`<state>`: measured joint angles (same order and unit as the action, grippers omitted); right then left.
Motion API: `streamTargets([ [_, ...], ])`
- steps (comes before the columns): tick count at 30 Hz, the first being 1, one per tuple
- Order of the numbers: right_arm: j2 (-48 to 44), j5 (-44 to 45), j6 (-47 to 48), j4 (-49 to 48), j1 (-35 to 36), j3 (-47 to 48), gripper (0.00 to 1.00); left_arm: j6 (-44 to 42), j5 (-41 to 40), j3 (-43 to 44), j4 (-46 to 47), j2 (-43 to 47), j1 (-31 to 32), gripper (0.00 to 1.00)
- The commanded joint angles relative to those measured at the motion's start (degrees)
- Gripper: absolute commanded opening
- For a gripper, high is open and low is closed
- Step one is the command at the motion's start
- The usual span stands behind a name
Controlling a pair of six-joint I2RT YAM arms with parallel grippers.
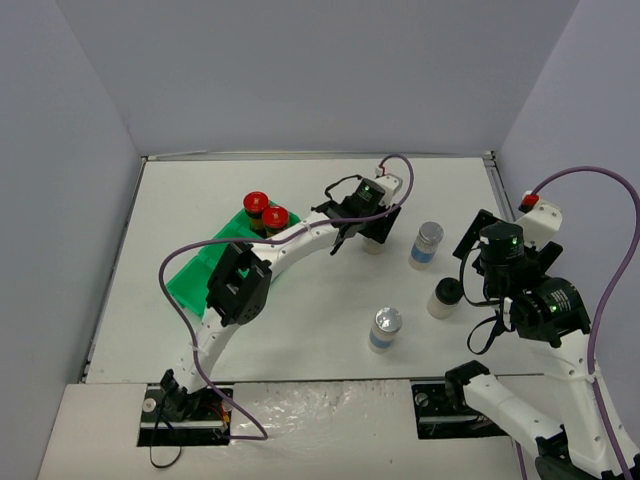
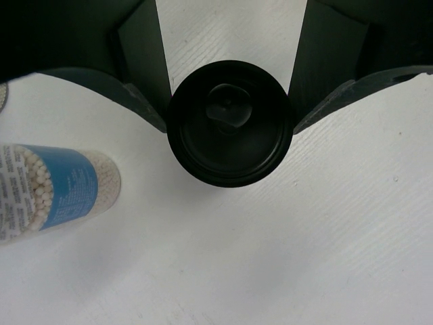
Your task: Organize the condiment bottles
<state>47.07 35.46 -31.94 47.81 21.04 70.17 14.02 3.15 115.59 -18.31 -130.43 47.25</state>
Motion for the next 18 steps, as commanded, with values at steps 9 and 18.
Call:
streamTargets([
  [9,1.06,0.56,-0.64,-1.77,-0.21,-0.77,1.00,-1.21,-12.12,-15.29,-4.73,30.59,1.99,0.00],
  [18,3.01,-0.64,-0.06,-3.74,-0.21,-1.17,1.00,3.92,-26.39,-24.68,-14.55,44.85,1.47,0.00],
])
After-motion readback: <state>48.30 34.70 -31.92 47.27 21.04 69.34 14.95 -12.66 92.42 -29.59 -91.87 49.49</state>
